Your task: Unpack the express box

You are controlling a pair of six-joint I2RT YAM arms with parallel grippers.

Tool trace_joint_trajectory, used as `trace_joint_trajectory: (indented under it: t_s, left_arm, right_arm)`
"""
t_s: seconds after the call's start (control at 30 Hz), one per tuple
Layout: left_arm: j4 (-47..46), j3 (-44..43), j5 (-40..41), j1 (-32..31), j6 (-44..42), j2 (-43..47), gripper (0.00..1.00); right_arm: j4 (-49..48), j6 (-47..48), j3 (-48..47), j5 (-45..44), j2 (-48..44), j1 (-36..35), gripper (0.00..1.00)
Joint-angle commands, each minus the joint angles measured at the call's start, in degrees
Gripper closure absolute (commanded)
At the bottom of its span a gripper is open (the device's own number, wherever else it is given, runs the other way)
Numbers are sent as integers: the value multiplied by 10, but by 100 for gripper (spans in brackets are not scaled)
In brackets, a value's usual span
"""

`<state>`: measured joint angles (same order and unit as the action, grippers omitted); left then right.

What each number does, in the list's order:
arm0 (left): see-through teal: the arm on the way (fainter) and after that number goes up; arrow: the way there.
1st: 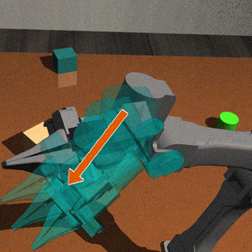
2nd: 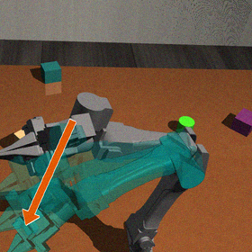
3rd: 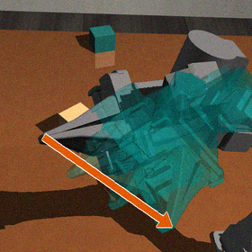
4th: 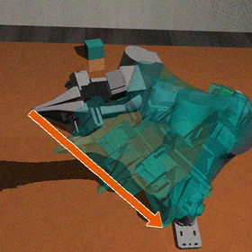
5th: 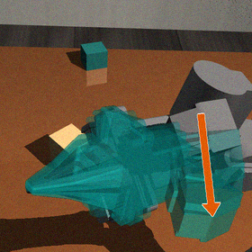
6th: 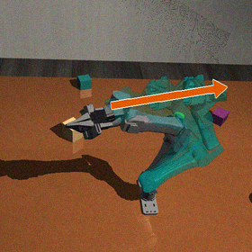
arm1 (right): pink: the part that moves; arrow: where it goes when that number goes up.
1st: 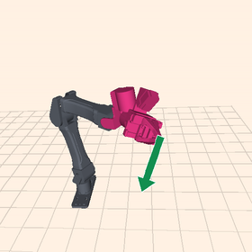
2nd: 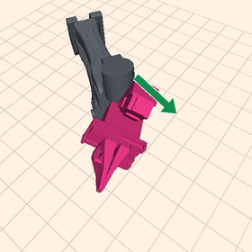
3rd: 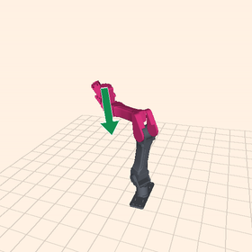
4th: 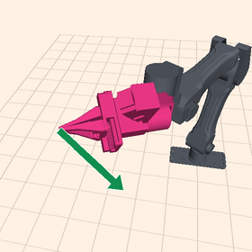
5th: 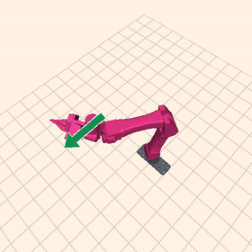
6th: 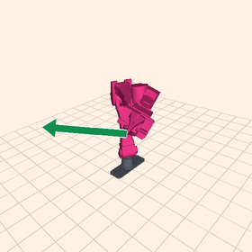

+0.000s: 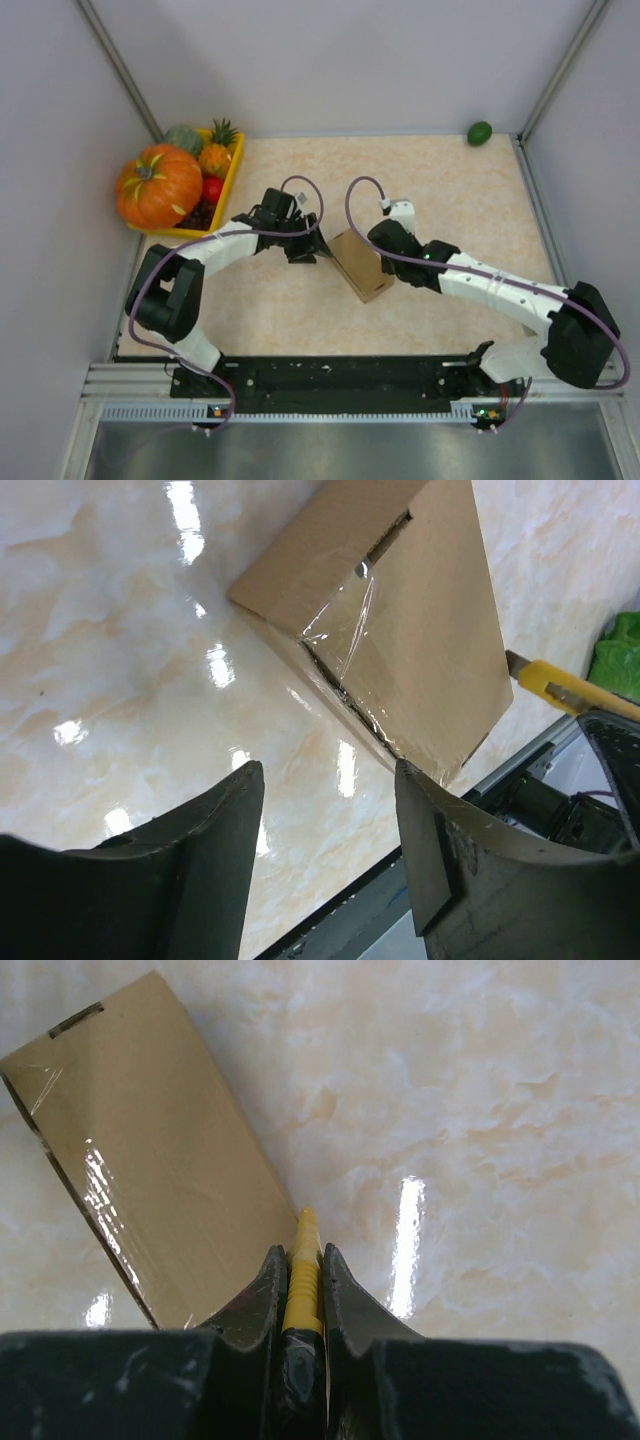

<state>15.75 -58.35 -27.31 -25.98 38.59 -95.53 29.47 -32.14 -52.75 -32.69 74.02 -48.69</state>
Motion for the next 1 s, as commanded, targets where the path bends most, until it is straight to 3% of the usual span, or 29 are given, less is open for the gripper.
trace_joint_trajectory:
  t_s: [0.0,0.27,0.57,0.8,0.97]
  left_arm:
    - [22,14,51,3,10,59,42]
    - [87,54,162,10,12,145,46]
    - [127,100,193,17,18,233,46]
    - [142,142,157,18,9,299,52]
    - [77,163,42,11,-10,310,54]
  right_arm:
    - [-4,-8,-41,67,12,-2,100]
    - [-7,-26,-72,130,34,-67,100]
    - [-59,-10,-137,138,120,-112,100]
    - [-42,10,-149,90,25,-106,100]
    - [-115,75,-194,137,86,-62,100]
